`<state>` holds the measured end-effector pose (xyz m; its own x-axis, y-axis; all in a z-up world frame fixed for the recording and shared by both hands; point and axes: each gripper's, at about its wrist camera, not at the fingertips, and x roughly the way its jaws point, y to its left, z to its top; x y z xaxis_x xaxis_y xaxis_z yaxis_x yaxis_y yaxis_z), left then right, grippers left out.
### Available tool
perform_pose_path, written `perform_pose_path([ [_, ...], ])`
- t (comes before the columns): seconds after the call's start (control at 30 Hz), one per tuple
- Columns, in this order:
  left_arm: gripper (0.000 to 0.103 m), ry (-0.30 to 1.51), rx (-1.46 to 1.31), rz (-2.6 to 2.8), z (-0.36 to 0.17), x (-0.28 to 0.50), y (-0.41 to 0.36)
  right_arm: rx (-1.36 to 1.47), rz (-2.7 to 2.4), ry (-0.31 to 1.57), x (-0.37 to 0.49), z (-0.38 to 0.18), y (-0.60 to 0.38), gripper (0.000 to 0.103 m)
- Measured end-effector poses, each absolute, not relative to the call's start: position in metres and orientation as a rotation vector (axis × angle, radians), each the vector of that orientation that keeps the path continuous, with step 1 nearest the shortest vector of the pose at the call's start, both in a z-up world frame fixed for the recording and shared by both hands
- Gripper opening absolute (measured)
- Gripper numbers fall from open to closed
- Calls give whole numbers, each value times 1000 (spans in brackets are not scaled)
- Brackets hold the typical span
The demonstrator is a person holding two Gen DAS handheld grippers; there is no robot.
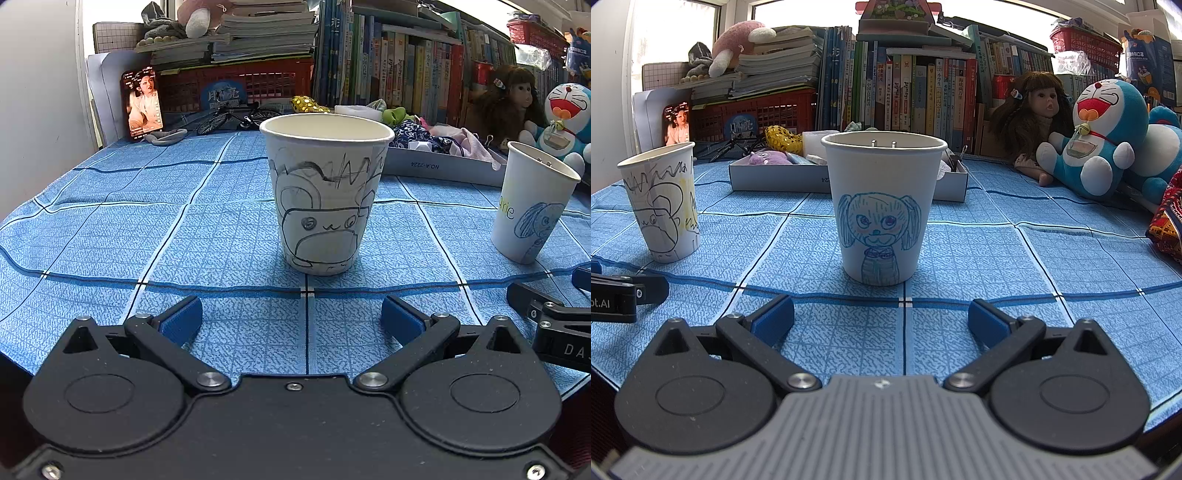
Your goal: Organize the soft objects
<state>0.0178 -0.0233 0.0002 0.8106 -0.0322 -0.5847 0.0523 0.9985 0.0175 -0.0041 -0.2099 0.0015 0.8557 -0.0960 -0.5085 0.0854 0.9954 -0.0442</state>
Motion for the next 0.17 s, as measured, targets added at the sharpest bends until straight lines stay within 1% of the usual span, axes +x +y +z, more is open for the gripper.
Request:
perform_pose_path([
  [0.17,103,625,33,-45,0,18,-23,-20,-95,535,-4,1,-210,103],
])
